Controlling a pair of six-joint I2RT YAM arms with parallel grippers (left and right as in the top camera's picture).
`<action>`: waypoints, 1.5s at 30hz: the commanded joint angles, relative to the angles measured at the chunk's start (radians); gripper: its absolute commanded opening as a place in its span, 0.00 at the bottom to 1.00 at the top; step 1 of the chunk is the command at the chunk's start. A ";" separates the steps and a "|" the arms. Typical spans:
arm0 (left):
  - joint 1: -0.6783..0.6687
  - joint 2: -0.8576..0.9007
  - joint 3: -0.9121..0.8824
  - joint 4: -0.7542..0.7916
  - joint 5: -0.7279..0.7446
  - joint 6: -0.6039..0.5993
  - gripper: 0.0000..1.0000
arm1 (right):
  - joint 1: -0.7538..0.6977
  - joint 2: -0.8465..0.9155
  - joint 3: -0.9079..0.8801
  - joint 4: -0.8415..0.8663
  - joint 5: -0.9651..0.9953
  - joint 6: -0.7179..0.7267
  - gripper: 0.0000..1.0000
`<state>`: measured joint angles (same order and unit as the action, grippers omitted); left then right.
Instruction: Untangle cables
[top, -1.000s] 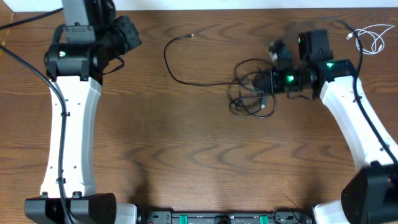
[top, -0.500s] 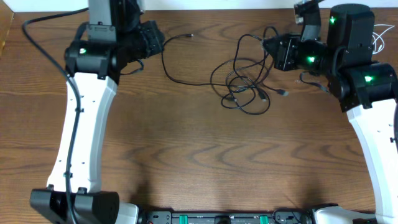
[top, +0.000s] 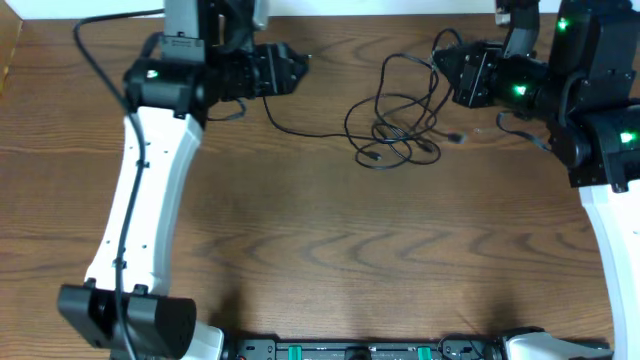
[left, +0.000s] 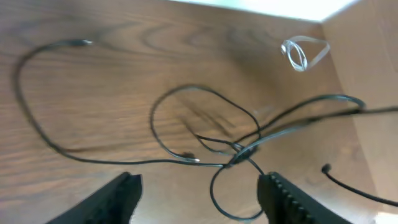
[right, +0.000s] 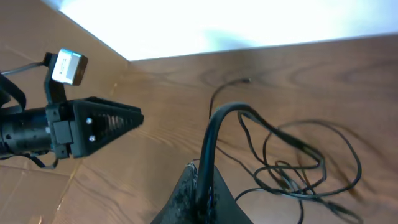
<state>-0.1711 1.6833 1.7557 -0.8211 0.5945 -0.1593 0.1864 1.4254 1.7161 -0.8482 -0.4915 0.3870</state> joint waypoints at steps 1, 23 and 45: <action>-0.046 0.081 -0.020 0.021 0.103 0.089 0.70 | -0.002 0.008 0.017 -0.006 0.007 0.012 0.01; -0.242 0.367 -0.020 0.419 0.343 0.124 0.53 | -0.003 0.009 0.017 -0.077 -0.017 -0.002 0.01; -0.057 0.097 0.026 0.379 0.047 -0.090 0.07 | -0.006 0.017 -0.079 -0.271 0.235 -0.030 0.01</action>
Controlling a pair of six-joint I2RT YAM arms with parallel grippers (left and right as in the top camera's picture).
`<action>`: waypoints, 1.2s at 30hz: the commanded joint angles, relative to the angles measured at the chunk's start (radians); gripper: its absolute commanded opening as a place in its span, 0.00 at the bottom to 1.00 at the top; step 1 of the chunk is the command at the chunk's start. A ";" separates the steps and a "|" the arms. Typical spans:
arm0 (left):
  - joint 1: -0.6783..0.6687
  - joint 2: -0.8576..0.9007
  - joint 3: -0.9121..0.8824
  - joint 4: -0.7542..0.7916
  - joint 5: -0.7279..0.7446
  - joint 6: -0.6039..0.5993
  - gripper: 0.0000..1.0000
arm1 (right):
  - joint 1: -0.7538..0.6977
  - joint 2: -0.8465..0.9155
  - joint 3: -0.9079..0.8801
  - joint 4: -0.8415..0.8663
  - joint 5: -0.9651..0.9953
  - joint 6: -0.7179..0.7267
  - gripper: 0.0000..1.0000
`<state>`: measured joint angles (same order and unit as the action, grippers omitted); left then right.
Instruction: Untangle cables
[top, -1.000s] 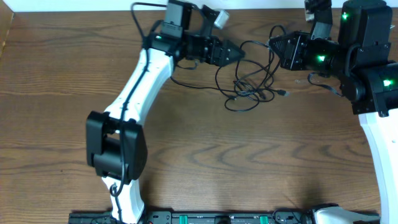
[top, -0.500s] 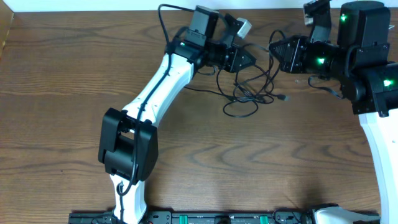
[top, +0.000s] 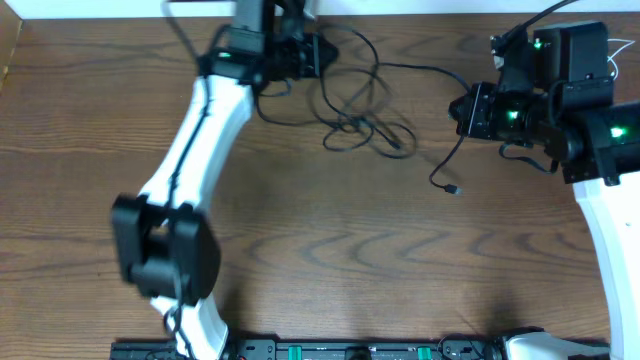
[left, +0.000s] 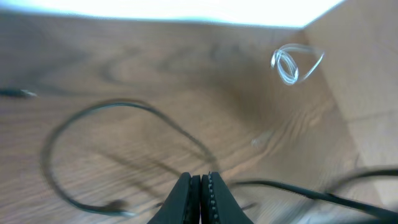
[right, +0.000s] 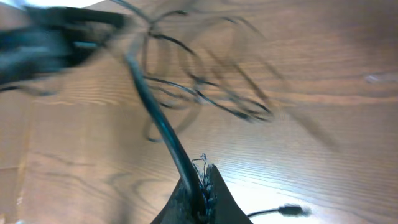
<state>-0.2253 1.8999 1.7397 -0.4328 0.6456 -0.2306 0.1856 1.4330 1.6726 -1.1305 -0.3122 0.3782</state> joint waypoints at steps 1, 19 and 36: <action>-0.002 -0.139 0.042 -0.017 -0.004 -0.019 0.07 | -0.005 0.009 -0.049 0.026 0.043 -0.038 0.01; -0.003 -0.225 0.041 -0.056 0.074 -0.107 0.07 | -0.002 0.013 -0.078 0.190 -0.150 -0.298 0.73; -0.002 -0.225 0.041 0.250 0.315 -0.531 0.07 | 0.055 0.243 -0.079 0.395 -0.409 -0.314 0.54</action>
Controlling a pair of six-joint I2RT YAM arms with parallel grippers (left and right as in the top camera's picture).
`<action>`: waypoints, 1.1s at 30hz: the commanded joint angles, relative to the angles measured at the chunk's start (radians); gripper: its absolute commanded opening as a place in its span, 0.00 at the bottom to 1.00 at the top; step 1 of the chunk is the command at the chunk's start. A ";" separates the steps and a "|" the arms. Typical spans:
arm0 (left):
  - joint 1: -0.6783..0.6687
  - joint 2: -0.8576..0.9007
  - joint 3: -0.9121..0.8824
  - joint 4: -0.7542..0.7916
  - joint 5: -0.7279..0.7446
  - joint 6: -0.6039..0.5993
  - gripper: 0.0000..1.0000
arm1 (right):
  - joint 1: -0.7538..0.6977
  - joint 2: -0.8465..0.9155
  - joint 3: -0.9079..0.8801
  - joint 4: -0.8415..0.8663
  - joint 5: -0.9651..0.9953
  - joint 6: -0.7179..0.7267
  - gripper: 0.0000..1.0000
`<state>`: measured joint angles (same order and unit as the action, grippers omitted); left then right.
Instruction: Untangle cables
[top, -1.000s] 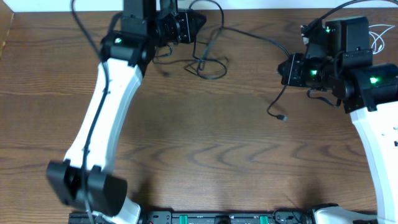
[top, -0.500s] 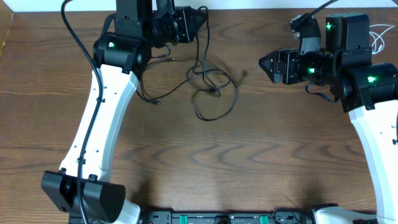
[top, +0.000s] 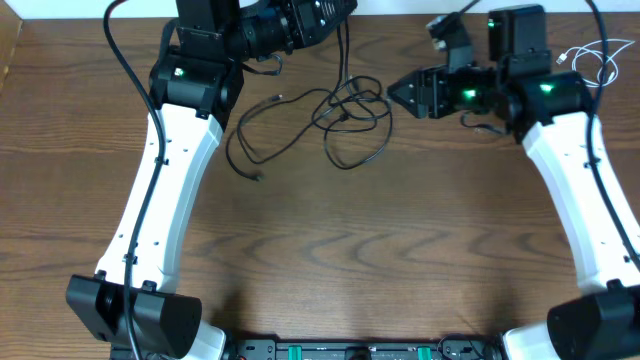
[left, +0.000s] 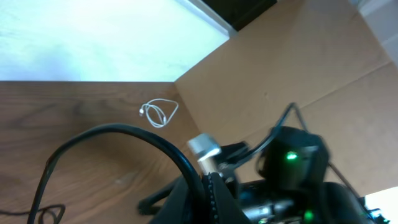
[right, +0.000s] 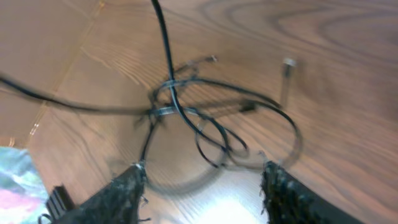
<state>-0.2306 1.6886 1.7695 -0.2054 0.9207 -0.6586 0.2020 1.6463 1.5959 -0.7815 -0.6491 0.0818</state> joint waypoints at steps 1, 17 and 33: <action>0.003 -0.013 0.011 0.029 0.040 -0.108 0.07 | 0.049 0.042 -0.002 0.063 -0.072 -0.017 0.52; 0.003 -0.049 0.011 0.089 0.040 -0.190 0.07 | 0.135 0.264 -0.002 0.299 -0.038 0.058 0.26; 0.003 -0.064 0.011 0.126 0.040 -0.220 0.07 | 0.163 0.280 -0.002 0.446 -0.120 0.140 0.28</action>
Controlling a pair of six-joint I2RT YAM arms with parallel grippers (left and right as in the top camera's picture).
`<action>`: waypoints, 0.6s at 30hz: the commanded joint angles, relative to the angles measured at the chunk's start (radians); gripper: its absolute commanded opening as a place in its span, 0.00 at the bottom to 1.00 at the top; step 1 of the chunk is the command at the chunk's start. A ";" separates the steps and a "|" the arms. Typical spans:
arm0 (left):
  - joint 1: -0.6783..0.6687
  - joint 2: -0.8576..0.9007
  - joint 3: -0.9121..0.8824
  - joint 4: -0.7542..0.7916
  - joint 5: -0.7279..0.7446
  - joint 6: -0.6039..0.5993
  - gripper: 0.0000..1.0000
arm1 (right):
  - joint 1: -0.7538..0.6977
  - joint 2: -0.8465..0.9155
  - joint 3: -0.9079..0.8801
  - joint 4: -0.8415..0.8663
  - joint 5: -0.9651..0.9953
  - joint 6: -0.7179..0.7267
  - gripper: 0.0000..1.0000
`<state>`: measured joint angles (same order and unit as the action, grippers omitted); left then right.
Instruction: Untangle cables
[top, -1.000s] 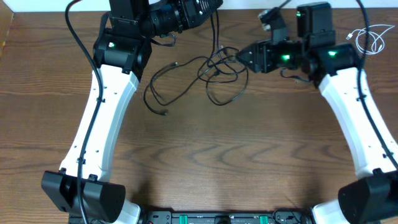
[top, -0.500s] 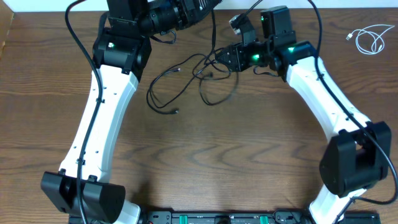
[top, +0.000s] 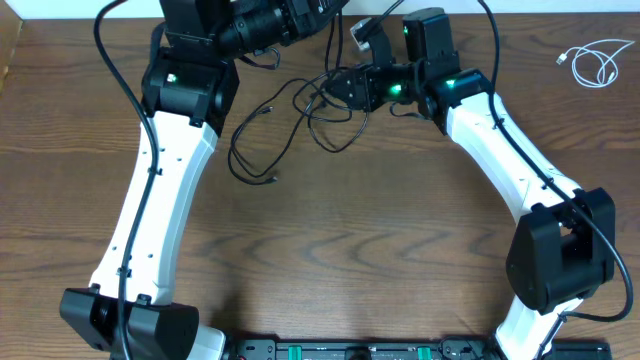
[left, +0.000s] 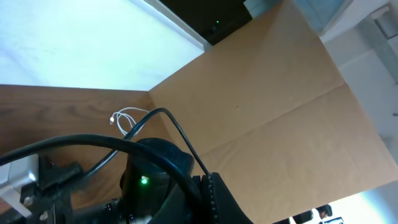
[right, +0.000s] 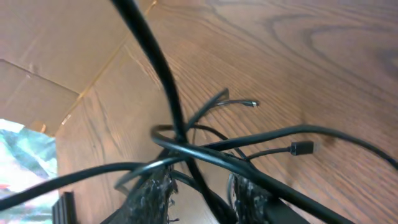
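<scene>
A tangle of thin black cables (top: 318, 118) lies at the back middle of the wooden table, with a loose loop (top: 243, 150) trailing left. At the back edge my left gripper (top: 330, 12) is raised and shut on one thick black strand (left: 124, 146), which is pinched between its fingers (left: 214, 193). My right gripper (top: 337, 88) is down in the tangle's right side. In the right wrist view its fingers (right: 154, 196) stand apart, and several strands (right: 205, 155) cross the gap between them. A plug end (right: 303, 148) lies loose on the wood.
A coiled white cable (top: 597, 62) lies at the back right corner, also in the left wrist view (left: 127, 118). Brown cardboard walls (left: 261, 93) stand behind and beside the table. The right arm (top: 510, 160) stretches across the right half of the table.
My right gripper has moved left from beside the tangle into it, and its fingers now stand closer together with strands between them. The left gripper still holds its strand, raised.
At first my left gripper hung open near the tangle while the right was shut on a strand. Then the left was shut on a strand at the back, with the right still holding. Later the right stood open, and now it straddles the tangle.
</scene>
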<state>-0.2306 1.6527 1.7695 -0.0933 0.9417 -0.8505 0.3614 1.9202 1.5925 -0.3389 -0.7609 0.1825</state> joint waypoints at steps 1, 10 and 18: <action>0.003 -0.028 0.011 0.021 0.020 -0.033 0.07 | 0.006 0.006 0.001 -0.013 0.023 0.042 0.25; 0.045 -0.063 0.011 0.156 0.015 -0.107 0.07 | 0.013 0.013 -0.005 -0.250 0.290 0.064 0.01; 0.189 -0.117 0.011 0.208 0.011 -0.138 0.07 | -0.062 0.013 -0.005 -0.444 0.475 0.202 0.01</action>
<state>-0.1101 1.6230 1.7592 0.0780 0.9554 -0.9749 0.3447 1.9194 1.5948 -0.7368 -0.4038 0.3290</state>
